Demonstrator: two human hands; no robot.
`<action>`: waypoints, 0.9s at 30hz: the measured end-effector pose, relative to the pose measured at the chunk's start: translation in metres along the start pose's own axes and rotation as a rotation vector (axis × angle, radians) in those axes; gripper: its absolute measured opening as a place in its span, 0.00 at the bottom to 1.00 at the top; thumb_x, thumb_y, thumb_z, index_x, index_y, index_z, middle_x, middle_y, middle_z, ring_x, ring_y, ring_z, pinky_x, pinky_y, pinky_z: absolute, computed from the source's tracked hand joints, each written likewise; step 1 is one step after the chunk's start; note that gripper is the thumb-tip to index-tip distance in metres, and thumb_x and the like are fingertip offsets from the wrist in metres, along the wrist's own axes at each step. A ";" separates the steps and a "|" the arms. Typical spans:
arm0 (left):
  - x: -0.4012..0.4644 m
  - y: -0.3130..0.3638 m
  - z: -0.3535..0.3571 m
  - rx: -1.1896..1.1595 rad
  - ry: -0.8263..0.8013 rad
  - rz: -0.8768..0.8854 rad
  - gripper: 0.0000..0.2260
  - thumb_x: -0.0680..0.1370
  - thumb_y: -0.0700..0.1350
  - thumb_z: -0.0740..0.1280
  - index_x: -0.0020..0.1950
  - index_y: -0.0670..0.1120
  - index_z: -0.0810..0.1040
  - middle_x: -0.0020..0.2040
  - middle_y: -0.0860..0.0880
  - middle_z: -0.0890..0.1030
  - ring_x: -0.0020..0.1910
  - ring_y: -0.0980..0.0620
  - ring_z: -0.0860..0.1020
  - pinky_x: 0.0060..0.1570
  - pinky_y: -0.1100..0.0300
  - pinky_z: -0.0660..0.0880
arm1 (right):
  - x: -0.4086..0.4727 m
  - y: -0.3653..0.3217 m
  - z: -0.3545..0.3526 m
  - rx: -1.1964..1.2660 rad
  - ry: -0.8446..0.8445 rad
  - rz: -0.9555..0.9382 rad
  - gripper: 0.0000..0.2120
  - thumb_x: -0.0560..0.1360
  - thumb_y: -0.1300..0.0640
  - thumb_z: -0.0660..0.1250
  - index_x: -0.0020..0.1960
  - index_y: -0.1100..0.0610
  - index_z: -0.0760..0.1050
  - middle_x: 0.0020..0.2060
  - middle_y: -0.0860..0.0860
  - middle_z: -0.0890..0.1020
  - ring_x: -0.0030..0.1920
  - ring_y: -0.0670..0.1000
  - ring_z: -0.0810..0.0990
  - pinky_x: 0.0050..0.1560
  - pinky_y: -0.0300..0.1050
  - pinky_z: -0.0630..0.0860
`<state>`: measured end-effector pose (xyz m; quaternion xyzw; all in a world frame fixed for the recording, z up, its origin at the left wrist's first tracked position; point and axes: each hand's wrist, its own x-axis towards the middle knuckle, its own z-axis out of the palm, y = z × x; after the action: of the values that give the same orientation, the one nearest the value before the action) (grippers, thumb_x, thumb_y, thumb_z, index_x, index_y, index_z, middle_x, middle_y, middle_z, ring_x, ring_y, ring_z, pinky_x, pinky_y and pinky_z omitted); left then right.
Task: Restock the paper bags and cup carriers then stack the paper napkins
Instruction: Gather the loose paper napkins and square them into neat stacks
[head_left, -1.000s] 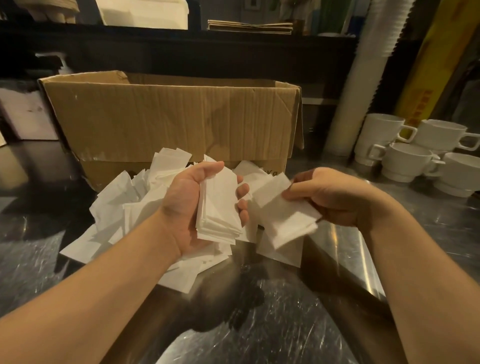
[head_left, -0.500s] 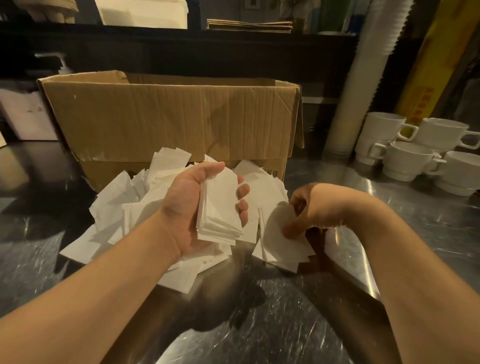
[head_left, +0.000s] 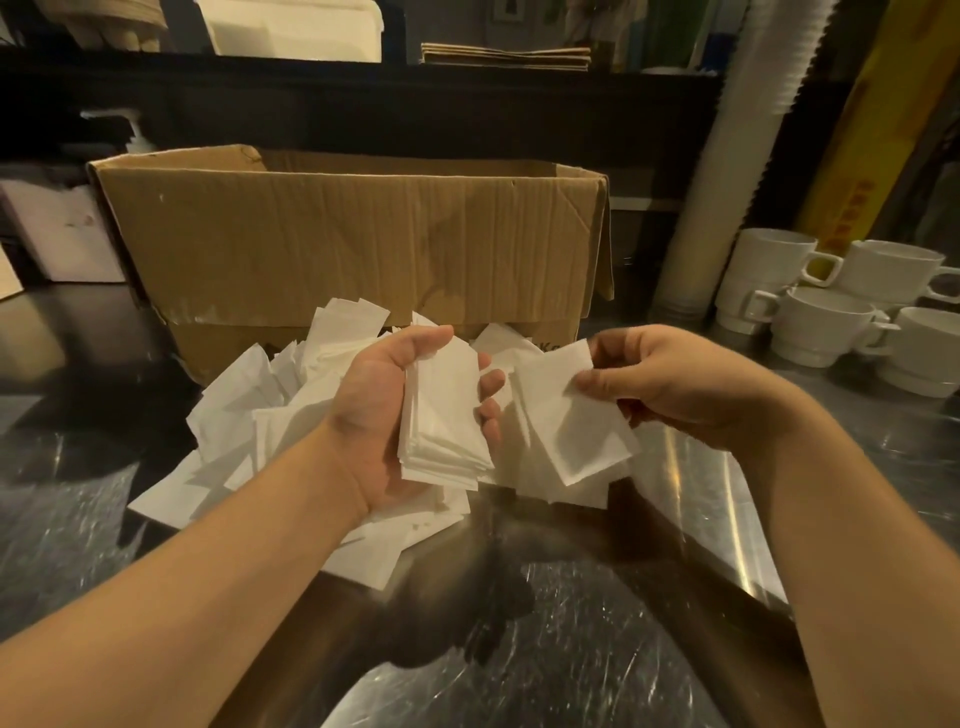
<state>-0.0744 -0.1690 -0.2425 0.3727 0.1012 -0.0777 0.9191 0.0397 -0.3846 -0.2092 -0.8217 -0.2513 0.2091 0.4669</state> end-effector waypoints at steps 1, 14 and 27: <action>0.001 0.000 -0.001 -0.002 0.002 0.008 0.22 0.72 0.51 0.68 0.64 0.42 0.76 0.52 0.42 0.80 0.40 0.45 0.76 0.48 0.52 0.73 | -0.003 0.000 -0.004 0.144 -0.061 -0.031 0.12 0.74 0.58 0.72 0.57 0.56 0.81 0.52 0.54 0.86 0.50 0.54 0.87 0.49 0.48 0.85; -0.002 -0.008 0.010 0.252 -0.104 0.071 0.22 0.80 0.53 0.60 0.48 0.42 0.89 0.50 0.39 0.86 0.43 0.39 0.86 0.43 0.44 0.84 | 0.003 -0.005 0.035 0.306 0.043 -0.339 0.16 0.67 0.49 0.73 0.53 0.52 0.77 0.52 0.52 0.85 0.55 0.60 0.83 0.56 0.58 0.82; -0.004 -0.008 0.005 0.225 0.008 0.104 0.24 0.81 0.59 0.62 0.68 0.45 0.82 0.59 0.39 0.82 0.53 0.36 0.80 0.53 0.43 0.79 | 0.001 -0.010 0.036 0.704 0.017 -0.306 0.13 0.73 0.55 0.68 0.56 0.58 0.75 0.51 0.57 0.81 0.49 0.56 0.83 0.44 0.44 0.82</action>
<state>-0.0788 -0.1776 -0.2432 0.4785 0.0763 -0.0393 0.8739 0.0174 -0.3559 -0.2177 -0.5658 -0.2799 0.2039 0.7483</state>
